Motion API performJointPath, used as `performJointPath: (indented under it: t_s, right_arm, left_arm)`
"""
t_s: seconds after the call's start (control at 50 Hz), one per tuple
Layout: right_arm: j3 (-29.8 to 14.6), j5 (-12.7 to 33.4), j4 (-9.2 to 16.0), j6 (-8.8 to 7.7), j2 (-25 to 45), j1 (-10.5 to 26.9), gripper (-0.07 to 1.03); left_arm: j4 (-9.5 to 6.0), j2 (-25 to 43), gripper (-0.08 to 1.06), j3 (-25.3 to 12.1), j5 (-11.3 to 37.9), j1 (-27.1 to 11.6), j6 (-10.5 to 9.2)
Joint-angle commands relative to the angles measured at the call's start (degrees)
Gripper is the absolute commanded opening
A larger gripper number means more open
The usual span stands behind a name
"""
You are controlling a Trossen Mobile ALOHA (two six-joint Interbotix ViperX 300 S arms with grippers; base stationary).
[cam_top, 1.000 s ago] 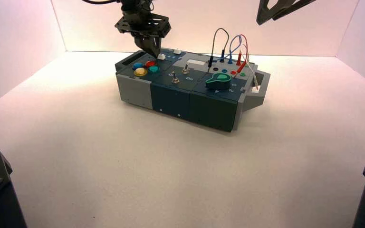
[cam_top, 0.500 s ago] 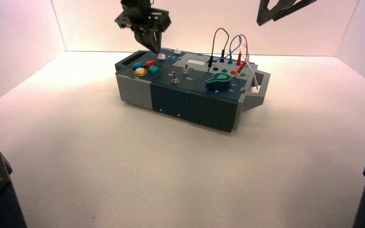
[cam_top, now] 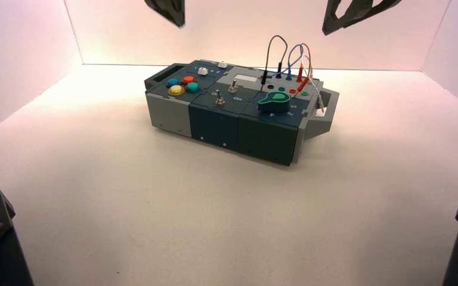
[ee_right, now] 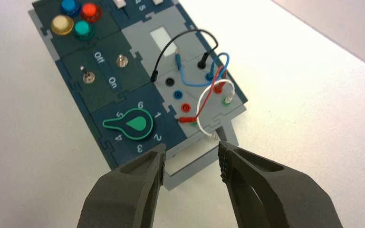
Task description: Move the bottom slider to position 3.
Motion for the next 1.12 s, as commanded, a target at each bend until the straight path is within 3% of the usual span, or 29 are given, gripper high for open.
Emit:
performJointPath:
  t_s: [0.02, 0.22, 0.52, 1.12]
  right_arm:
    - [-0.4, -1.8, -0.1, -0.09, -0.8, -0.1, 0.58]
    - [-0.1, -2.6, -0.1, -0.09, -1.0, -0.2, 0.58]
    - [1.7, -6.8, -0.1, 0.35, -1.3, -0.1, 0.58]
    - [1.8, -7.0, -0.3, 0.35, -2.4, -0.1, 0.58]
  left_arm:
    - [0.18, -6.2, -0.03, 2.2, -0.3, 0.2, 0.35]
    - [0.62, -10.0, -0.03, 7.3, -4.7, 0.2, 0.44]
    - [1.14, -14.1, -0.03, 15.3, -22.5, 0.9, 1.14]
    - [1.14, -13.4, -0.03, 16.2, -24.2, 2.2, 1.05]
